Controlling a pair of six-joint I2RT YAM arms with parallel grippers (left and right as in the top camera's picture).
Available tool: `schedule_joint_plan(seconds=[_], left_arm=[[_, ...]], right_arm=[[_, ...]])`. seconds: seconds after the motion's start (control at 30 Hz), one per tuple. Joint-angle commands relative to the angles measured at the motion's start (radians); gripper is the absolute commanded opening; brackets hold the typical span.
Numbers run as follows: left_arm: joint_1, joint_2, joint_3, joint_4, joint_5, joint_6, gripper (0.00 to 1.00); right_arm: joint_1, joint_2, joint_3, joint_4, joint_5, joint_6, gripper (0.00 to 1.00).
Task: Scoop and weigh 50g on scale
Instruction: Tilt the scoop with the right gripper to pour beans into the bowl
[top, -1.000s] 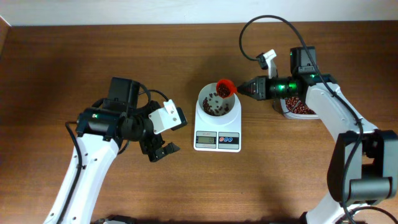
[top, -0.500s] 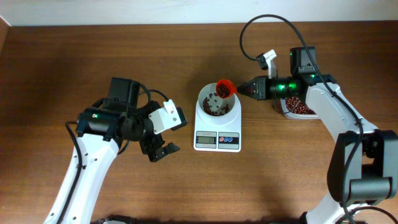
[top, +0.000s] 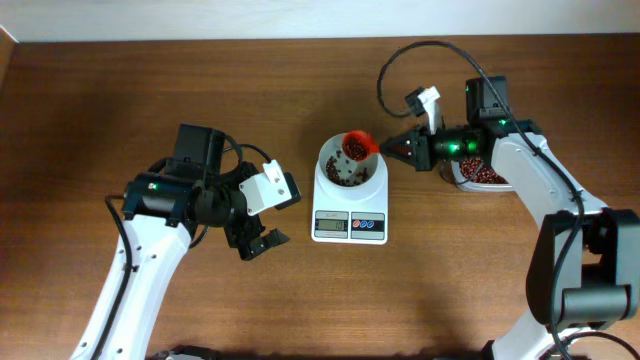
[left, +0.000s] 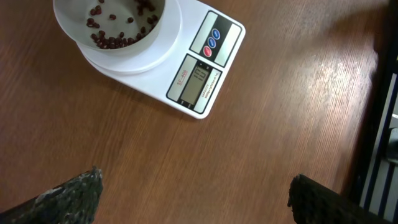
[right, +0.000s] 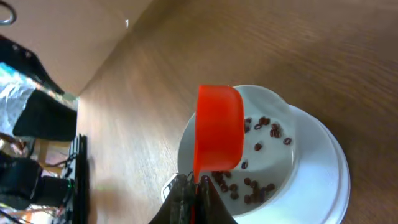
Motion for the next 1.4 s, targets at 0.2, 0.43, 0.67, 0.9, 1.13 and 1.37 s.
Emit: schedule_joint_plan(seconds=[0.2, 0.43, 0.67, 0.9, 1.13, 1.37], left_arm=[[-0.004, -0.002, -0.003, 0.002, 0.018, 0.016, 0.99], [-0.004, -0.002, -0.003, 0.002, 0.018, 0.016, 0.99], [-0.004, -0.002, -0.003, 0.002, 0.018, 0.016, 0.99], [-0.004, -0.002, -0.003, 0.002, 0.018, 0.016, 0.99], [-0.004, -0.002, -0.003, 0.002, 0.018, 0.016, 0.99], [-0.004, -0.002, -0.003, 0.002, 0.018, 0.016, 0.99]], right_arm=[[0.01, -0.008, 0.012, 0.005, -0.019, -0.353, 0.04], [0.01, -0.002, 0.0, 0.007, -0.019, -0.508, 0.04], [0.01, -0.002, -0.003, 0.007, -0.018, -0.62, 0.04], [0.011, 0.006, -0.004, 0.029, 0.006, -0.631, 0.04], [0.048, 0.015, -0.004, 0.029, 0.002, -0.631, 0.04], [0.064, 0.018, -0.004, 0.026, 0.06, -0.631, 0.04]])
